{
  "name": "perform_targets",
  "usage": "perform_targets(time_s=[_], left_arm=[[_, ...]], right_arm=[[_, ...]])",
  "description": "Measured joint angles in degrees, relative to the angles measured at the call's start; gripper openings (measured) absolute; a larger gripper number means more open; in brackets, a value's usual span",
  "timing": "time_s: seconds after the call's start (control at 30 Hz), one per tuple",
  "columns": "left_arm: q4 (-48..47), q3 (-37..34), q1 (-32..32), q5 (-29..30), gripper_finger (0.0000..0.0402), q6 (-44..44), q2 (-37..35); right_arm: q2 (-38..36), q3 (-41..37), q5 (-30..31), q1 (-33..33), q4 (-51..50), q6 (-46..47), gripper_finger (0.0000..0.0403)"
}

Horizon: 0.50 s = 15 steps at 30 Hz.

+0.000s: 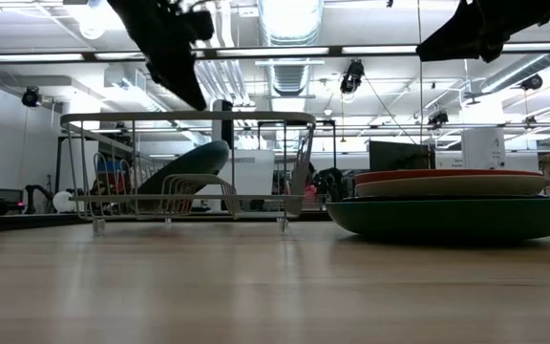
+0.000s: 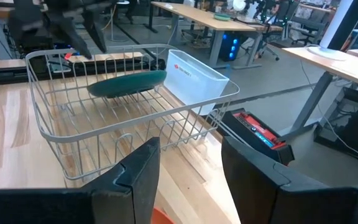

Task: Sort dishes
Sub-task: Put the dark green plate into the dish rack

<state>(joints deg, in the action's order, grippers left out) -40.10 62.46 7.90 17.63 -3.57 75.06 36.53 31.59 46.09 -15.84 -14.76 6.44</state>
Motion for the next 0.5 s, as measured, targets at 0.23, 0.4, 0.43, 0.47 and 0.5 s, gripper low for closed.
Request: perform_targets(time_s=[0.23,0.4,0.43,0.47,0.5], left_arm=[[0.1,0.0,0.0,4.1,0.0194,-0.2,5.3],[0.1,0.0,-0.1,4.1,0.0207,-1.9,8.2],[0.1,0.0,-0.1,4.1,0.0208,-2.2,8.8],[0.1,0.0,-0.1,4.1,0.0208,-2.6,9.3],[0.1,0.0,-0.1,4.2,0.0208,-3.0,9.9]], right_arm=[[0.0,0.0,0.0,0.0,0.0,0.0,0.0167],[0.0,0.0,0.0,0.0,0.0,0.0,0.0163],[0.0,0.0,0.0,0.0,0.0,0.0,0.0163],[0.0,0.0,0.0,0.0,0.0,0.0,0.0164],[0.0,0.0,0.0,0.0,-0.1,0.0,0.0165]])
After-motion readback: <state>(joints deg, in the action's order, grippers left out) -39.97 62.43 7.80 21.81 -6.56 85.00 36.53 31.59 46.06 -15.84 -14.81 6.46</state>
